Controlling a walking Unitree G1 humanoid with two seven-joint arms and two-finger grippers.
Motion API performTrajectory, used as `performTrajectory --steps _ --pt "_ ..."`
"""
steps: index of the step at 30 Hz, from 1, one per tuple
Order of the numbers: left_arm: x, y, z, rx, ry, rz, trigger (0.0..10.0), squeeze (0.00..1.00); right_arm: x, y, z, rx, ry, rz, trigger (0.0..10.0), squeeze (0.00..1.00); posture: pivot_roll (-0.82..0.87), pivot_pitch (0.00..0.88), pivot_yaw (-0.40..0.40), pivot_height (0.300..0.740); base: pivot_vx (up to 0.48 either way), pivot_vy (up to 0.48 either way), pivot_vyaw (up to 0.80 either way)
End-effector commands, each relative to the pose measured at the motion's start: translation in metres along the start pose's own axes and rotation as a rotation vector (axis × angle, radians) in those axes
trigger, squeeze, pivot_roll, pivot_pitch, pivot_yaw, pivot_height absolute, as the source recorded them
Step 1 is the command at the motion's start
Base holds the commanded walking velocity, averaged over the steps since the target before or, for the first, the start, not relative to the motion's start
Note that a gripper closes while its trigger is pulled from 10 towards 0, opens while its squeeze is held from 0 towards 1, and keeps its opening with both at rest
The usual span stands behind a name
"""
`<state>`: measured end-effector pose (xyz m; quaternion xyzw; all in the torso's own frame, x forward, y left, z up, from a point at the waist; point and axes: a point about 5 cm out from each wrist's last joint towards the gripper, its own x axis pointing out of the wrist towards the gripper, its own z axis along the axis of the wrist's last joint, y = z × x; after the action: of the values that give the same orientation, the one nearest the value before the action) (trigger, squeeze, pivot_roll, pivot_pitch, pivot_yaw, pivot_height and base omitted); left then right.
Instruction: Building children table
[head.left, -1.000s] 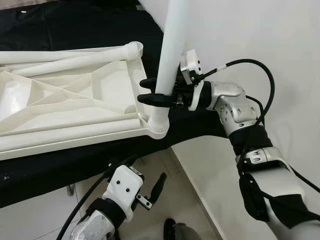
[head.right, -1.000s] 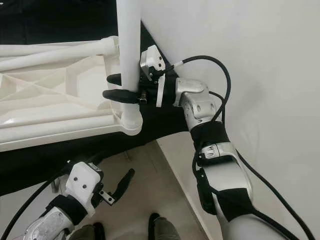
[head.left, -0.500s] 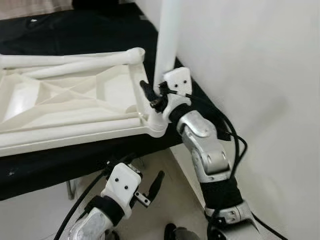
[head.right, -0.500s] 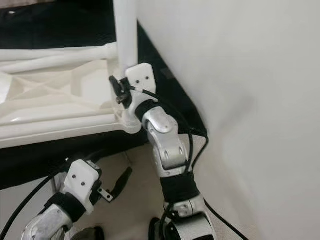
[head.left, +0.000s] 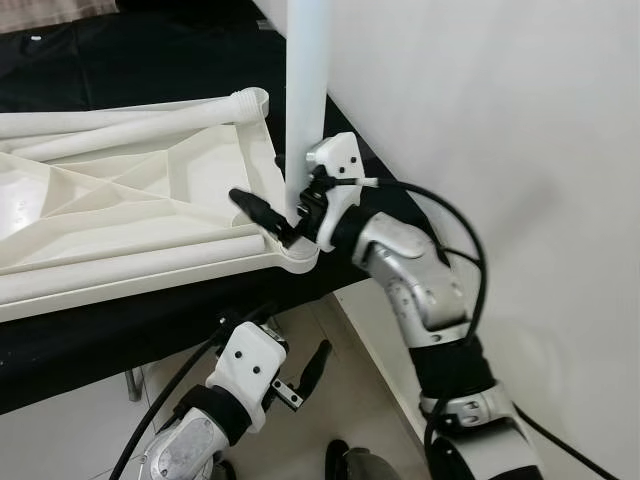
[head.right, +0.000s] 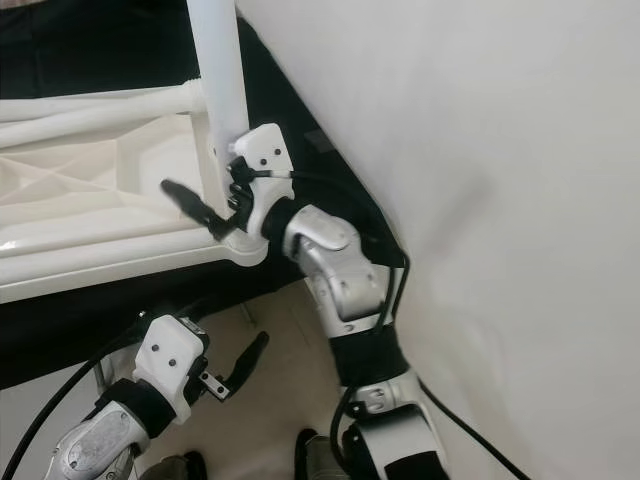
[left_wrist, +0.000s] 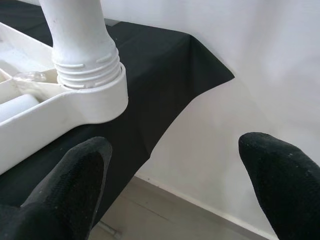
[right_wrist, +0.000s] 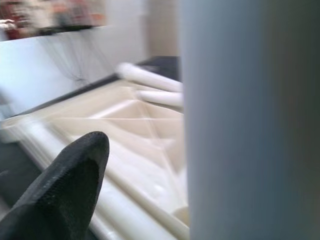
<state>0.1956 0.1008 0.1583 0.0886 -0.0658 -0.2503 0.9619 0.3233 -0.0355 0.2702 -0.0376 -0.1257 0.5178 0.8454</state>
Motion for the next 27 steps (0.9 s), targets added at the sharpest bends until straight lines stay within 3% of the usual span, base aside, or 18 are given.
performTrajectory --steps 1,4,11,12,13,22,27 --pt "0.0 -0.004 -0.005 -0.03 0.017 -0.011 10.0 0.0 0.001 0.005 0.007 -0.025 -0.021 0.153 10.0 0.0 0.05 0.241 -0.088 0.74 0.0 0.0 0.0" --pt "-0.001 -0.004 -0.005 -0.03 0.016 -0.013 10.0 0.0 -0.004 -0.005 0.006 -0.085 0.02 0.224 10.0 0.0 0.05 0.244 -0.087 0.74 0.0 0.0 0.0" --pt "-0.003 -0.006 -0.003 -0.033 0.017 -0.013 10.0 0.0 -0.011 -0.025 0.015 -0.097 0.027 0.273 10.0 0.0 0.06 0.253 -0.087 0.74 0.0 0.0 0.0" --pt "-0.004 -0.006 -0.003 -0.034 0.017 -0.013 10.0 0.0 -0.012 -0.03 0.015 -0.098 0.037 0.277 8.9 0.0 0.06 0.26 -0.085 0.74 0.0 0.0 0.0" --pt "-0.005 -0.007 -0.002 -0.035 0.018 -0.014 10.0 0.0 -0.014 -0.035 0.012 -0.097 0.06 0.275 0.0 0.0 0.06 0.263 -0.083 0.74 0.0 0.0 0.0" --pt "-0.008 -0.008 -0.002 -0.04 0.023 -0.019 10.0 0.0 -0.025 -0.045 0.004 -0.077 0.098 0.342 0.0 0.0 0.07 0.273 -0.078 0.74 0.0 0.0 0.0" --pt "-0.007 -0.009 -0.002 -0.042 0.025 -0.02 10.0 0.0 -0.03 -0.05 -0.003 -0.059 0.13 0.314 0.0 0.0 0.07 0.274 -0.083 0.74 0.0 0.0 0.0"
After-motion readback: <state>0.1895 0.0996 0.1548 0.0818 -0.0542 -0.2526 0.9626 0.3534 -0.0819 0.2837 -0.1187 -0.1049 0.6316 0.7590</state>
